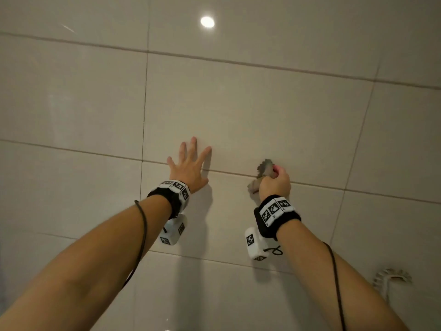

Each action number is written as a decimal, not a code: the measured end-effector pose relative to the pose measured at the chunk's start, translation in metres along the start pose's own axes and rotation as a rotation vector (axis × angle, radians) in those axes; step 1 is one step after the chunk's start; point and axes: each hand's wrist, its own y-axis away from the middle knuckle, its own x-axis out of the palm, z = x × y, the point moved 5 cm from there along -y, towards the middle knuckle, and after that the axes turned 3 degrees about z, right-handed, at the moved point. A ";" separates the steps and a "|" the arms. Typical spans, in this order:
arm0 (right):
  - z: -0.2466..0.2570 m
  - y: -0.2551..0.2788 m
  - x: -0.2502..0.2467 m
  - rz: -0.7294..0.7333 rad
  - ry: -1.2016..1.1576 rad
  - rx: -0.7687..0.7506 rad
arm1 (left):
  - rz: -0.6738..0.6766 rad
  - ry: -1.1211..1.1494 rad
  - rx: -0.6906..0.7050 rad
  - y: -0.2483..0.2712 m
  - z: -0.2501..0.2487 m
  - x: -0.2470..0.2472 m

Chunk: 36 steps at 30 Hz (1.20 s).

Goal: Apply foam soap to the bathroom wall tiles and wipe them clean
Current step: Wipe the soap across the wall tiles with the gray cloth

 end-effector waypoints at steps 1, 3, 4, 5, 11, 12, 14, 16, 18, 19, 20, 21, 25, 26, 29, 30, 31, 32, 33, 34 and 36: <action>0.003 0.006 0.011 0.018 -0.001 -0.007 | 0.005 0.025 -0.025 0.002 0.009 -0.001; 0.011 0.020 0.037 0.065 -0.022 -0.015 | -0.010 0.080 -0.070 0.009 0.027 -0.003; 0.016 0.027 0.051 0.095 -0.037 -0.018 | -0.019 0.102 -0.092 0.013 0.034 -0.005; 0.022 0.036 0.065 0.137 -0.046 -0.017 | -0.023 0.121 -0.119 0.018 0.041 -0.007; 0.058 0.079 0.110 0.350 -0.242 0.035 | -0.084 0.291 -0.277 0.050 0.077 -0.034; 0.061 0.081 0.111 0.341 -0.285 0.048 | -0.091 0.329 -0.294 0.055 0.083 -0.038; 0.064 0.086 0.109 0.335 -0.349 0.067 | -0.107 0.420 -0.326 0.066 0.093 -0.045; 0.064 0.089 0.105 0.344 -0.407 0.081 | -0.131 0.531 -0.348 0.076 0.098 -0.049; 0.063 0.091 0.096 0.357 -0.426 0.068 | -0.164 0.648 -0.342 0.087 0.098 -0.052; 0.063 0.092 0.090 0.360 -0.424 0.055 | -0.182 0.703 -0.331 0.092 0.096 -0.052; 0.062 0.092 0.083 0.359 -0.425 0.042 | -0.194 0.756 -0.318 0.097 0.092 -0.053; 0.061 0.095 0.076 0.356 -0.423 0.028 | -0.202 0.809 -0.305 0.103 0.088 -0.054; 0.058 0.116 0.047 0.348 -0.399 -0.032 | -0.211 0.981 -0.266 0.130 0.070 -0.058; 0.057 0.124 0.039 0.344 -0.398 -0.040 | -0.208 1.009 -0.265 0.136 0.065 -0.057; 0.050 0.144 0.016 0.337 -0.399 -0.059 | -0.185 1.079 -0.277 0.153 0.053 -0.051; 0.046 0.150 0.009 0.338 -0.390 -0.061 | -0.178 1.104 -0.279 0.158 0.047 -0.049; 0.040 0.156 0.001 0.338 -0.378 -0.057 | -0.168 1.126 -0.277 0.163 0.040 -0.047; 0.034 0.161 -0.007 0.335 -0.360 -0.049 | -0.156 1.148 -0.269 0.168 0.032 -0.044; 0.027 0.164 -0.016 0.326 -0.336 -0.036 | -0.140 1.167 -0.258 0.172 0.024 -0.041; 0.021 0.167 -0.027 0.313 -0.309 -0.021 | -0.121 1.183 -0.244 0.177 0.014 -0.038; 0.008 0.172 -0.050 0.280 -0.260 0.005 | -0.082 1.211 -0.219 0.187 -0.007 -0.029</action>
